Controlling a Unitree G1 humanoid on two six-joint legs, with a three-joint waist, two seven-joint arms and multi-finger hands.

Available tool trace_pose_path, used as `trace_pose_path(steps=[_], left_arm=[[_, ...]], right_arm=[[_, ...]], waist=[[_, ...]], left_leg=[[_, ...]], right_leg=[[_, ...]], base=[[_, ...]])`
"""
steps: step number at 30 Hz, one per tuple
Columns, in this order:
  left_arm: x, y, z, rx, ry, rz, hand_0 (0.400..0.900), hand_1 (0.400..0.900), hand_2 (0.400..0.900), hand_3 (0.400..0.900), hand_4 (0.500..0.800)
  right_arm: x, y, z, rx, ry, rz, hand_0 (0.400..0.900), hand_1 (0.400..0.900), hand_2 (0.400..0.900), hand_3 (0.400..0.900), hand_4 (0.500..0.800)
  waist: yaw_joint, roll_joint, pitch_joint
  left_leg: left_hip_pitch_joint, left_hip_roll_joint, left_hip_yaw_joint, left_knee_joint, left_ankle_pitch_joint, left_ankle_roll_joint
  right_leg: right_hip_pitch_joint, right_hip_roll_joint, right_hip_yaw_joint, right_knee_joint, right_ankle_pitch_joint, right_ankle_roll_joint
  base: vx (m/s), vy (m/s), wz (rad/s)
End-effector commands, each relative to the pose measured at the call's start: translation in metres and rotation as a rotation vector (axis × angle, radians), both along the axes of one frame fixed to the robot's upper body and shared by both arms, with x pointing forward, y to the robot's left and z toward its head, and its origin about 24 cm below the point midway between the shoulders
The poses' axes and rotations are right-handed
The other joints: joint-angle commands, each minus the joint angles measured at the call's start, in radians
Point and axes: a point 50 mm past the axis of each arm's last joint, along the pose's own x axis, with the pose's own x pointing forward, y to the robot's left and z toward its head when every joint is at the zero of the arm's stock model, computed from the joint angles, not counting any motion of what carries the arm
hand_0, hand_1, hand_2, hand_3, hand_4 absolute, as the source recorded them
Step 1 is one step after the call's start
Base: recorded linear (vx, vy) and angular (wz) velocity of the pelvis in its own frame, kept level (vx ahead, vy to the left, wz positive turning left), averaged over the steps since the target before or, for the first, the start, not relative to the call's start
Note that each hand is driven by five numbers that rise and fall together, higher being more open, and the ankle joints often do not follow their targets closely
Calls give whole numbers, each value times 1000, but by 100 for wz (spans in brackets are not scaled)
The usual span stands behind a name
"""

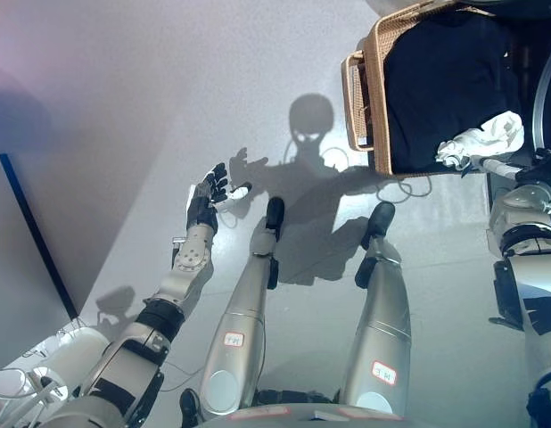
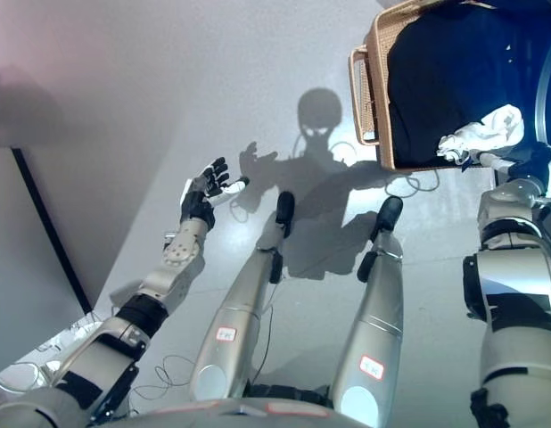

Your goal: Put the clothes in the basket into the washing machine.

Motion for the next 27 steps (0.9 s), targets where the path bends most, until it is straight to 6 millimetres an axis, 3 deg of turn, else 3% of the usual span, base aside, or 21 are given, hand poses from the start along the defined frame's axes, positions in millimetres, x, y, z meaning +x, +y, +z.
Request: trace_pose_path(steps=[1,10,17,18,19,20,21,27], left_arm=[[-13,30,-2,-40,-43,126,900,900,900,900,800],[-19,38,0,-55,-58,159,900,900,900,900,800],[-31,48,2,-60,-78,163,900,900,900,900,800],[-33,50,2,-69,-78,169,900,900,900,900,800],[-33,50,0,-75,-73,171,900,900,900,900,800],[-35,50,-2,-78,-63,171,900,900,900,900,800],[-35,50,-2,-77,-63,170,900,900,900,900,800],[-40,48,-11,-73,-25,154,900,900,900,900,800]], right_arm=[[-28,-36,24,-118,-37,-150,900,900,900,900,800],[-18,-30,42,-166,-66,-85,900,900,900,900,800],[-24,-36,29,-139,-6,-39,900,900,900,900,800],[-24,-35,26,-131,-2,-23,849,849,849,849,769],[-22,-34,27,-134,-11,-10,518,518,518,518,571],[-21,-32,24,-124,-10,10,431,431,431,431,519],[-21,-32,24,-124,-10,10,400,400,400,400,500],[-21,-30,15,-130,28,26,400,400,400,400,500]], waist=[[-16,8,-52],[-7,-10,-62],[18,-18,-59],[22,-18,-57],[23,-20,-53],[26,-20,-55],[26,-21,-59],[30,-28,-83]], left_leg=[[-46,49,-20,126,-132,-40],[-190,50,-29,368,-226,-31],[-337,20,-12,698,-361,-34],[-356,18,-10,741,-378,-33],[-369,18,-9,763,-388,-33],[-384,17,-8,782,-395,-33],[-389,17,-7,786,-398,-33],[-414,11,-3,825,-412,-34]], right_leg=[[1,-8,53,129,-71,36],[-135,-6,95,368,-178,17],[-269,-7,138,649,-321,-28],[-288,-6,145,692,-337,-35],[-301,-9,149,713,-345,-37],[-314,-9,156,734,-353,-38],[-320,-9,158,739,-355,-37],[-352,-4,172,784,-375,-44]], base=[[-15,-39,4],[-19,-13,1],[-21,-12,2],[-20,10,-5],[0,0,0],[0,0,0],[1,-5,7],[3,-1,1]])
